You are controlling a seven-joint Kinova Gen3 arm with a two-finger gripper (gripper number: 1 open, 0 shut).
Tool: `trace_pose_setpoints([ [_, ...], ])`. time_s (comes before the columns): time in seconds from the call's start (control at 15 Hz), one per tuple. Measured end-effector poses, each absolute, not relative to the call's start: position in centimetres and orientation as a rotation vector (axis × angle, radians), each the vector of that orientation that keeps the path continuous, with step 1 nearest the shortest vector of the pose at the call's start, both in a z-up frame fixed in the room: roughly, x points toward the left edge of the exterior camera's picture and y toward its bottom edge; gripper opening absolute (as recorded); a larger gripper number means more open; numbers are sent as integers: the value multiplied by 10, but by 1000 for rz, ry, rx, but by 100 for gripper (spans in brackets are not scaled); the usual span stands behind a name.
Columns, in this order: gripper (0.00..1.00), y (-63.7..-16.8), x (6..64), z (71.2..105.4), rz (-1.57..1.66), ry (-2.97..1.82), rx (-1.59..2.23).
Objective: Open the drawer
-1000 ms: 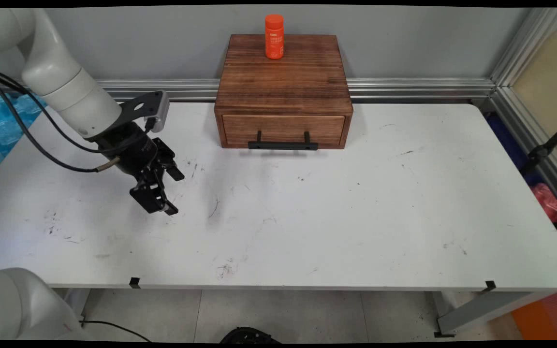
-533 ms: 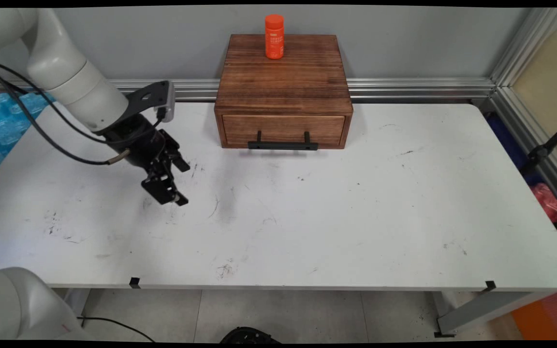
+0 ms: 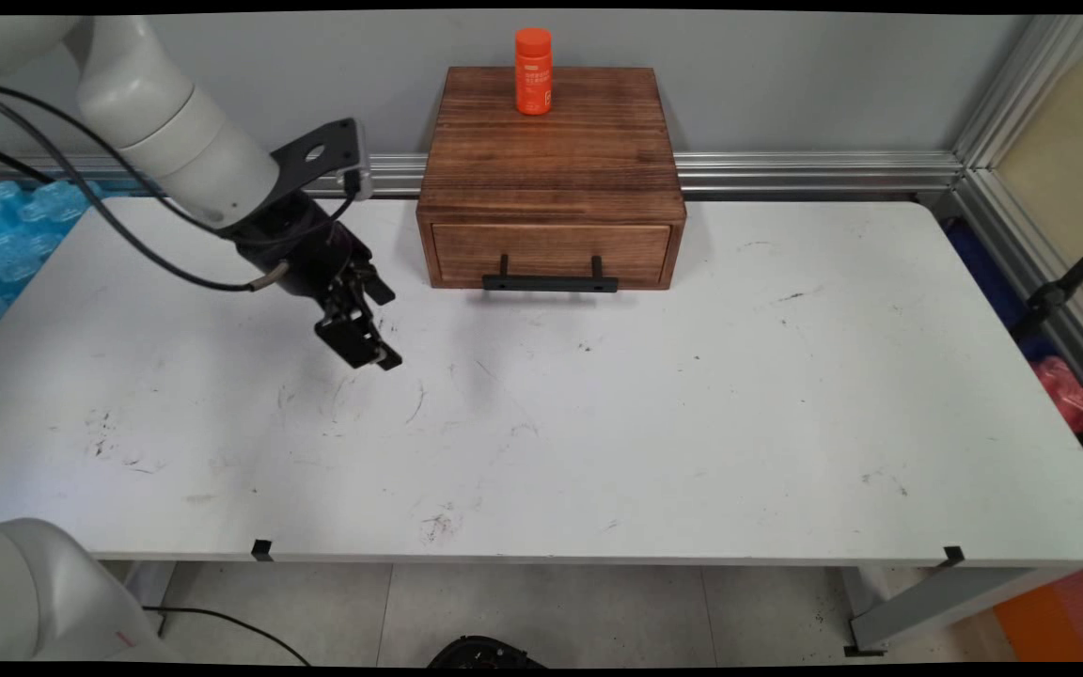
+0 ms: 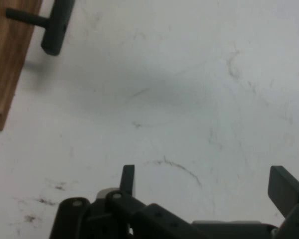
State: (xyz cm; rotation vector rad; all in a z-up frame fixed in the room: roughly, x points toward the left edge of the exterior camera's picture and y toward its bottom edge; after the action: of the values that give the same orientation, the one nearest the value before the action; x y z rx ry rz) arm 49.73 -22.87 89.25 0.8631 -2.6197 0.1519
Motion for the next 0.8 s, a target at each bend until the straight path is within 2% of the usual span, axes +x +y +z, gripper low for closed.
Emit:
trace_pose_setpoints([
  [0.4,100,-233,475,909,164,-2636,883],
  [0.8,100,-235,447,928,166,-2702,726],
])
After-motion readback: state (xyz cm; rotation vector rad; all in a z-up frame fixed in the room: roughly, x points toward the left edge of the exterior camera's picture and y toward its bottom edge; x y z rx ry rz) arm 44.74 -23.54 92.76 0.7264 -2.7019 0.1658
